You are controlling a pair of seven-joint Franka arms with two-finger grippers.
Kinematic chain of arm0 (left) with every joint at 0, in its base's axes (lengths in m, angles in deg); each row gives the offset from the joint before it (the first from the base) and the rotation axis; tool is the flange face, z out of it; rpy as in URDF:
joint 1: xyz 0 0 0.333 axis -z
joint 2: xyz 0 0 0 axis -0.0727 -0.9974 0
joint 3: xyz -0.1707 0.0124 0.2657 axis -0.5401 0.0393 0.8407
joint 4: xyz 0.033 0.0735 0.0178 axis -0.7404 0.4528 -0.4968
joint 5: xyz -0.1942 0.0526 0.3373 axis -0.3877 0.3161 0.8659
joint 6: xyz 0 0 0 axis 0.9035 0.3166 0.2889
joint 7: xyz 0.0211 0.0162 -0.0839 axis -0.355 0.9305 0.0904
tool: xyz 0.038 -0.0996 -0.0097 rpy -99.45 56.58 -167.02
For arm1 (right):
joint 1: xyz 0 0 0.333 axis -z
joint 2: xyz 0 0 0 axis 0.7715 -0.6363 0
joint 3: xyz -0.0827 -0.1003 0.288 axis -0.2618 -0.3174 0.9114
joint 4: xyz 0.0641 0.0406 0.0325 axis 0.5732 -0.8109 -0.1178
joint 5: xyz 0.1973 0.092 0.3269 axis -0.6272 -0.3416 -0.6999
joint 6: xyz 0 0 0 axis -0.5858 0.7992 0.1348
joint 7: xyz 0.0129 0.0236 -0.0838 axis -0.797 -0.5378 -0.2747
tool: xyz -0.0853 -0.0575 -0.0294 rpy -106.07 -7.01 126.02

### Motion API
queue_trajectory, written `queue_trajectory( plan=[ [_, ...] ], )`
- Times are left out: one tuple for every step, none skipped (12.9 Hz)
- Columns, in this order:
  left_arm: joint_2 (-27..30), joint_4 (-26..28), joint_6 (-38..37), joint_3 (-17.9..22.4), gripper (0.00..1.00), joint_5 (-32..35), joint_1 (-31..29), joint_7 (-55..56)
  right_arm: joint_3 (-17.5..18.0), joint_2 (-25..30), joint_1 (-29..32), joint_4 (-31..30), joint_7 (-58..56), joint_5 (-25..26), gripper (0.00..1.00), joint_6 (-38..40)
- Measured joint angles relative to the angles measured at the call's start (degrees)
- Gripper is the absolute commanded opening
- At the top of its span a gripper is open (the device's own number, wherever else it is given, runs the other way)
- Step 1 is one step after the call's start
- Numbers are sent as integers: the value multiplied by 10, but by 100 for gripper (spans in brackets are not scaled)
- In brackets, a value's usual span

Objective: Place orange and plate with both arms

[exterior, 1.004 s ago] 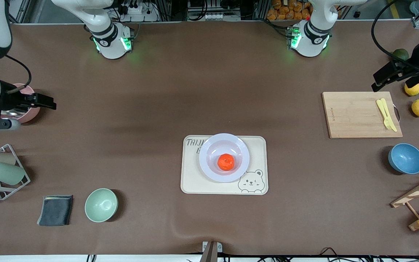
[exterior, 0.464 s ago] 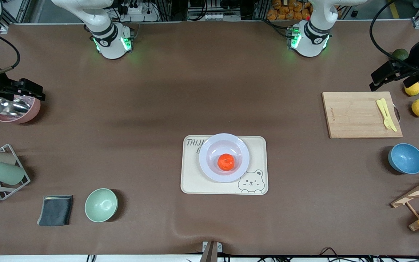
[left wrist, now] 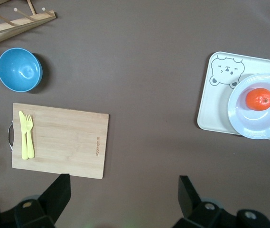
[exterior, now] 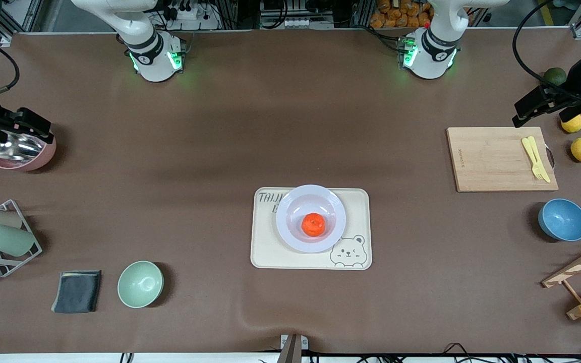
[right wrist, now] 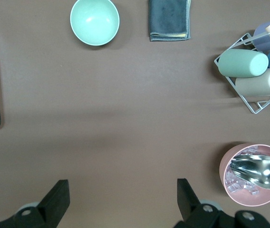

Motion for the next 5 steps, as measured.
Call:
queue_trajectory(
  plan=[
    [0,0,0,0,100,11,0,0,0,0,0,0,0,0,100,0],
    [0,0,0,-1,100,25,0,-1,0,1,0,0,1,1,100,0],
    [0,0,0,-1,100,35,1,-3,0,2,0,0,1,1,100,0],
    [0,-1,0,-2,100,36,1,-4,0,2,0,0,1,1,100,0],
    [0,-5,0,-2,100,36,2,-4,0,2,0,0,1,2,100,1]
  ],
)
